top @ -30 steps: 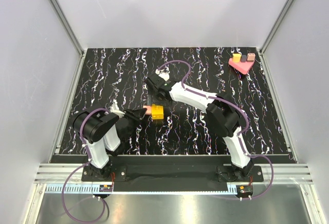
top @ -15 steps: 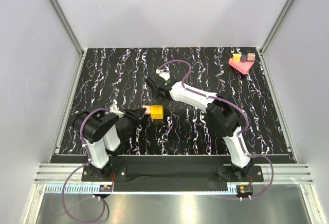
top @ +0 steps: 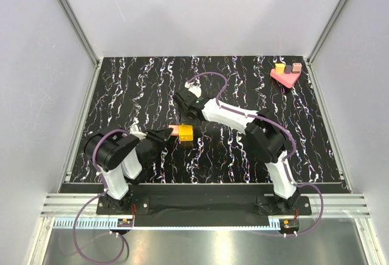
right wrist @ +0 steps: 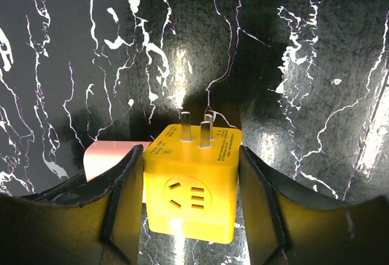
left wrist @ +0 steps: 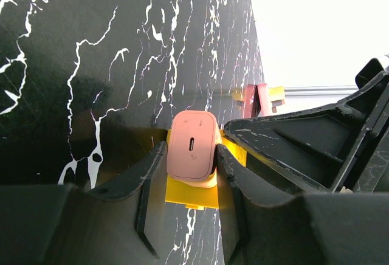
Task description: Pull the plug off the socket
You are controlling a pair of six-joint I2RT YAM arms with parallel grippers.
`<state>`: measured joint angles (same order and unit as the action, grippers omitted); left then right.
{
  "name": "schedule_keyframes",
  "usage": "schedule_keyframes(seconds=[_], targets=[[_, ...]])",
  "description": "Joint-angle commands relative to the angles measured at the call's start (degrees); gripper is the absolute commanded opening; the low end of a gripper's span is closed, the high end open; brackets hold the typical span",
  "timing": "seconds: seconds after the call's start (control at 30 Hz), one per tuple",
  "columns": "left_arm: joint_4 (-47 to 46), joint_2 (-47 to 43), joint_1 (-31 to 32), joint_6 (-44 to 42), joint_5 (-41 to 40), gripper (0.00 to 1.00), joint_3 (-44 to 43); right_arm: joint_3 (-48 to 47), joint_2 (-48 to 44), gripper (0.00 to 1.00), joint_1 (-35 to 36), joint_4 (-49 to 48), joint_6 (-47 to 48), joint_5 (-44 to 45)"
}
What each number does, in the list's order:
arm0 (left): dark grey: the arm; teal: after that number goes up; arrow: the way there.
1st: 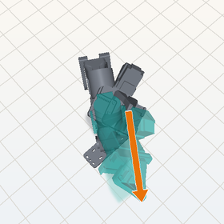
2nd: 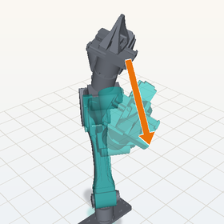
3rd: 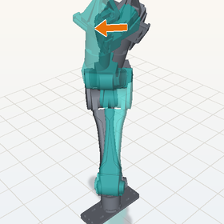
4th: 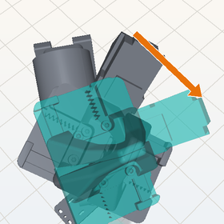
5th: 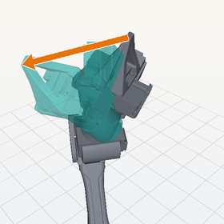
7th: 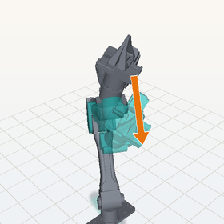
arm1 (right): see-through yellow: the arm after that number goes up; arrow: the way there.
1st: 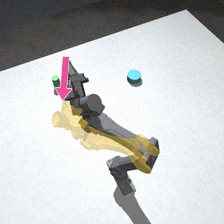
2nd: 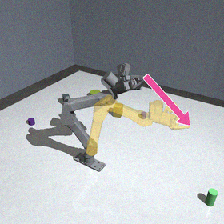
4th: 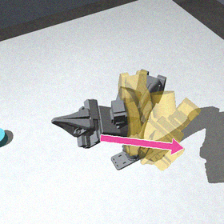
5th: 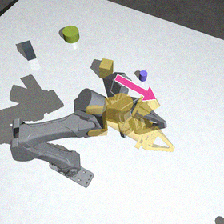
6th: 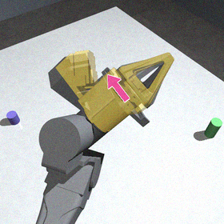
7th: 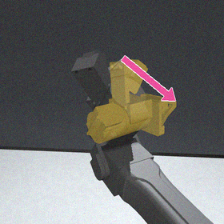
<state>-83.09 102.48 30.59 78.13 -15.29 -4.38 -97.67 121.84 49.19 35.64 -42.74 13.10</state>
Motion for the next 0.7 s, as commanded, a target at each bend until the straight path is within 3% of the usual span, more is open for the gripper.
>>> schedule_keyframes(seconds=[0.0,0.2,0.67], targets=[[-12.4,0.3,-0.8,-1.1,-2.3,0.0,6.2,2.8,0.0,0.0,0.7,3.6,-0.1,3.0],[-12.4,1.8,-1.1,4.7,-3.8,0.0,5.8,4.1,-0.6,0.0,0.6,3.6,-0.3,4.0],[-12.4,0.6,-1.2,7.7,-7.4,0.0,6.4,7.8,-2.0,0.0,-1.3,1.9,-1.9,2.9]])
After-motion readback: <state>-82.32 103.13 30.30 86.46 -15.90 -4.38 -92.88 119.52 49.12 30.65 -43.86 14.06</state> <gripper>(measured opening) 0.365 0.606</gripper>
